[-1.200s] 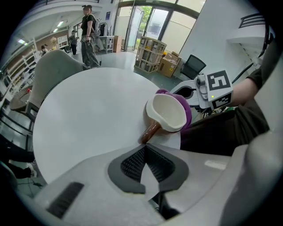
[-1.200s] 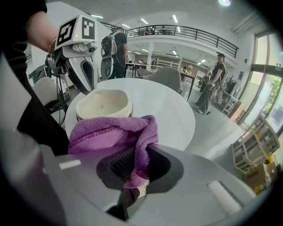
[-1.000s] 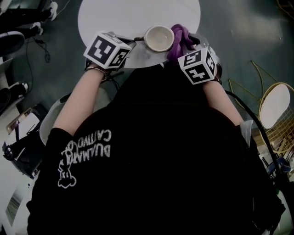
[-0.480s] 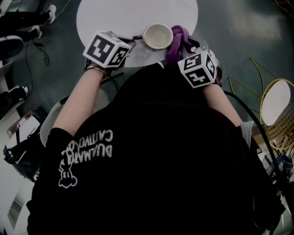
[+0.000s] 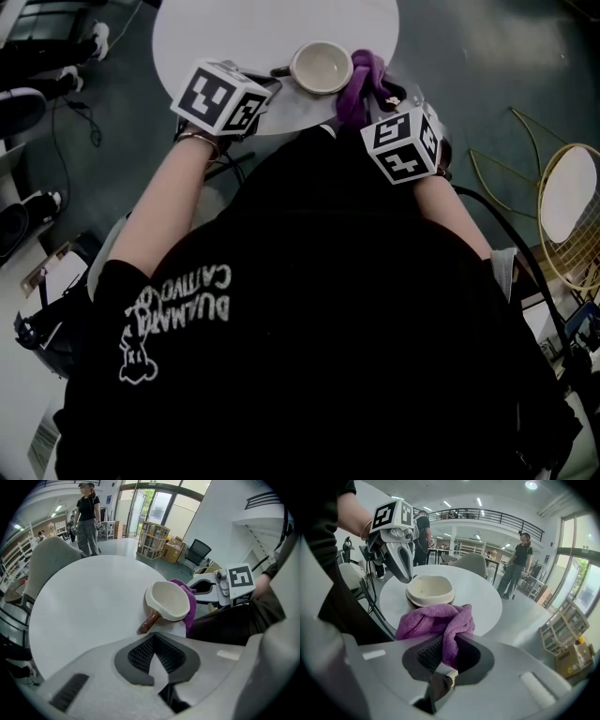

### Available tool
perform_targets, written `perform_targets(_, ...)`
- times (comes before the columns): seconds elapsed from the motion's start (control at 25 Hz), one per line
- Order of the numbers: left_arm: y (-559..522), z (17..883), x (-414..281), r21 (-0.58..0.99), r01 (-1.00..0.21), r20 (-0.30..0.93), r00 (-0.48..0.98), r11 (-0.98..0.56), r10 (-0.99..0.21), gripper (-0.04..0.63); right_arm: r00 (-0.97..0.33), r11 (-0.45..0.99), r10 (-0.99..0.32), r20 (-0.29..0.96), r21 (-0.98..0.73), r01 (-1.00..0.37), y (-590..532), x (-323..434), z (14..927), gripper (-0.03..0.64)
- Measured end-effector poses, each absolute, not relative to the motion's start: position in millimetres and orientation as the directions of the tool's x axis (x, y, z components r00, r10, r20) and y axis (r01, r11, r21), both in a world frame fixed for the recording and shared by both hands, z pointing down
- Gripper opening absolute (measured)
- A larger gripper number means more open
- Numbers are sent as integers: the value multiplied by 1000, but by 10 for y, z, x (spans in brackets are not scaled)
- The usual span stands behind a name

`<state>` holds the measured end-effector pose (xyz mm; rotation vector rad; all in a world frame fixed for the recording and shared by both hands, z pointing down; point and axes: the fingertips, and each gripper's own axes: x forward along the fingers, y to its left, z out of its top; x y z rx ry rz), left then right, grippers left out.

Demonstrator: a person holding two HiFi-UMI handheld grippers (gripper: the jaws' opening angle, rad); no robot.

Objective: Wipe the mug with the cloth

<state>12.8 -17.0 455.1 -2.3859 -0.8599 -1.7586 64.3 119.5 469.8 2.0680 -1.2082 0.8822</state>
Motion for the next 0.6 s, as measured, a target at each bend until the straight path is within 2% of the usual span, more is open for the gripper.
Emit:
perform_targets(0.36,-106,4525,42,298,486,879,197,-822,435,6,340,-388,-516,787,139,-911,1158,327,4599,44)
perform_targets(0.6,-12,4553,-53,324,486,863,201,-812,465,6,261,-364,-576,775,42,-930,1052,150,4565,44)
